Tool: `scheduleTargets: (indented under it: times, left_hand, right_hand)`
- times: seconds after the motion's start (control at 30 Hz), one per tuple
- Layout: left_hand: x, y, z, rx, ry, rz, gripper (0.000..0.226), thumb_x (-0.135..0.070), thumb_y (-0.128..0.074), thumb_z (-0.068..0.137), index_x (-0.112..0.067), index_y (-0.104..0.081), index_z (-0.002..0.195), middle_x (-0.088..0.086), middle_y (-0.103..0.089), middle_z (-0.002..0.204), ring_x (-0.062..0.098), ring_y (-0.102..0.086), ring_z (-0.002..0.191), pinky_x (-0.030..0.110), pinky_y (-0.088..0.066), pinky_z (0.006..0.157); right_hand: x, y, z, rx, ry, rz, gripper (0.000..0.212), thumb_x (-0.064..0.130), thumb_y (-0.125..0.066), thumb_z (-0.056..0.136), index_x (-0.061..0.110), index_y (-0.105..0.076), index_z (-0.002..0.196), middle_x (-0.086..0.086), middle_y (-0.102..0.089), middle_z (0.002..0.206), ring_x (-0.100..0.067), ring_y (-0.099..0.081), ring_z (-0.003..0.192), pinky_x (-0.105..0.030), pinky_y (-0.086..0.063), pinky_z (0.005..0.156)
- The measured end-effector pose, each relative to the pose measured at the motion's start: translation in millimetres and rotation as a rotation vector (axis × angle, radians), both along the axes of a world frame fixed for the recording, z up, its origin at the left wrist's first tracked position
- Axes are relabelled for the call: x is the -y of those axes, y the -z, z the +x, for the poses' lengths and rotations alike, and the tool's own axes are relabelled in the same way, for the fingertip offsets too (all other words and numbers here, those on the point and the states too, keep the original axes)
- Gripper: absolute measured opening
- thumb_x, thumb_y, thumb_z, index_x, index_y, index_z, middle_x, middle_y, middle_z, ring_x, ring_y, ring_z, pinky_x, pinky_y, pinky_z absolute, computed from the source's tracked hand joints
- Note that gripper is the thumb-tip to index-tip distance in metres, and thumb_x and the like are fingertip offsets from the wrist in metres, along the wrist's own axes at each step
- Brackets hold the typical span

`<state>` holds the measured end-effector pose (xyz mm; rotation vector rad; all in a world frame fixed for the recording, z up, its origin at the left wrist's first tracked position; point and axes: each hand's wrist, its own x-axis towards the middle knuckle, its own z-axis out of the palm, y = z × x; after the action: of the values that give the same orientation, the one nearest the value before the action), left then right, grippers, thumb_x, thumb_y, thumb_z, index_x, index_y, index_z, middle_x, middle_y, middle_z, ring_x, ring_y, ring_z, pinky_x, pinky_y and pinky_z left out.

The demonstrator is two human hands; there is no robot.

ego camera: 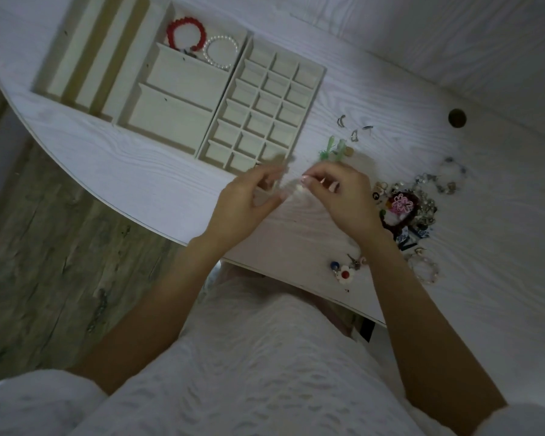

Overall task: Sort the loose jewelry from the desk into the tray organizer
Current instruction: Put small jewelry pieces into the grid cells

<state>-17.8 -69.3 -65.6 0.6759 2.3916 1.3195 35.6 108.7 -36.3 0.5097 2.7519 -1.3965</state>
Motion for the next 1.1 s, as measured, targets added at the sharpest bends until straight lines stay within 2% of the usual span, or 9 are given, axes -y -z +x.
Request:
scheduleTargets:
  times: [0.13,0.3,0.43,0.6,0.7,0.8,0.9,1.0,1.1]
  left_hand:
    - [-0.1,-3.4,4.3,0.344,-0.134,0.167,0.026,-0.019,-0.067,0.088,-0.026,-0.059,0.112,-0.01,-0.067,0.092,0.001,-0.063,0.084,0.012,-0.046,0.074]
    - [9.0,-5.0,-4.3,0.513,-0.3,0.224,0.02,-0.018,-0.067,0.088,-0.016,-0.062,0.107,-0.001,-0.068,0.086,0.005,-0.067,0.079,0.025,-0.054,0.073]
    - [15.1,-7.0,-8.0,0.357,-0.211,0.188,0.013,-0.02,-0.069,0.087,-0.019,-0.067,0.099,-0.011,-0.069,0.087,0.007,-0.065,0.088,0.022,-0.052,0.078]
    - [23.9,-9.1,-23.1,0.208,-0.087,0.097,0.008,-0.022,-0.067,0.088,-0.026,-0.067,0.094,-0.012,-0.065,0.083,0.003,-0.059,0.076,0.017,-0.045,0.069]
    - [27.2,-11.6,-39.0,0.151,0.053,0.013,0.005,-0.029,-0.064,0.088,-0.031,-0.064,0.093,-0.016,-0.06,0.08,0.0,-0.05,0.07,0.014,-0.037,0.063]
    - [26.8,-13.6,-52.6,0.091,0.119,-0.069,0.01,-0.028,-0.062,0.086,-0.022,-0.065,0.093,-0.016,-0.059,0.077,-0.002,-0.049,0.067,0.014,-0.033,0.061]
    - [26.3,-10.7,-61.9,0.096,0.148,-0.13,0.009,-0.02,-0.065,0.087,-0.019,-0.066,0.096,-0.015,-0.059,0.077,-0.008,-0.051,0.07,0.009,-0.032,0.061]
    - [26.0,-5.4,-64.4,0.02,0.213,-0.177,0.01,-0.021,-0.065,0.086,-0.021,-0.068,0.096,-0.012,-0.061,0.082,0.0,-0.053,0.075,0.023,-0.04,0.067]
    - [25.1,1.0,-61.7,-0.228,0.24,-0.287,0.014,-0.02,-0.065,0.087,-0.019,-0.071,0.1,0.003,-0.063,0.092,0.024,-0.053,0.086,0.029,-0.038,0.069]
  right_hand:
    - [17.5,-0.2,-7.0,0.054,0.077,-0.223,0.012,0.02,-0.064,0.089,0.021,-0.067,0.1,0.01,-0.065,0.082,-0.009,-0.062,0.08,-0.021,-0.048,0.075]
    - [37.5,5.7,-21.2,0.103,0.159,-0.407,0.007,0.01,-0.06,0.09,0.015,-0.062,0.093,-0.004,-0.069,0.094,-0.015,-0.068,0.076,-0.024,-0.051,0.064]
    - [48.0,8.8,-23.3,0.101,0.147,-0.427,0.01,0.013,-0.065,0.086,0.02,-0.059,0.089,-0.005,-0.07,0.094,-0.017,-0.068,0.083,-0.029,-0.054,0.07]
    - [39.3,10.7,-23.2,0.113,-0.054,-0.287,0.031,0.022,-0.067,0.086,0.026,-0.062,0.117,0.007,-0.069,0.102,-0.005,-0.063,0.097,-0.029,-0.051,0.088]
    - [34.1,12.5,-26.5,0.086,-0.099,-0.199,0.029,0.011,-0.066,0.085,0.019,-0.066,0.113,0.004,-0.07,0.102,-0.005,-0.063,0.096,-0.026,-0.052,0.086]
    - [32.3,14.4,-30.0,0.048,-0.054,-0.085,0.025,0.007,-0.068,0.082,0.016,-0.068,0.105,0.002,-0.071,0.095,-0.004,-0.064,0.086,-0.015,-0.05,0.078]
    - [32.5,20.2,-32.3,-0.026,-0.063,0.113,0.015,0.015,-0.067,0.083,0.019,-0.069,0.097,0.003,-0.071,0.089,-0.009,-0.064,0.08,-0.032,-0.055,0.073]
    - [35.5,22.8,-30.5,-0.036,-0.129,0.268,0.014,0.014,-0.064,0.084,0.019,-0.068,0.096,0.002,-0.069,0.088,-0.014,-0.063,0.076,-0.038,-0.054,0.068]
    - [36.8,21.0,-25.9,-0.04,-0.136,0.331,0.029,0.01,-0.063,0.084,0.018,-0.067,0.111,-0.002,-0.07,0.086,-0.019,-0.064,0.073,-0.031,-0.053,0.065]
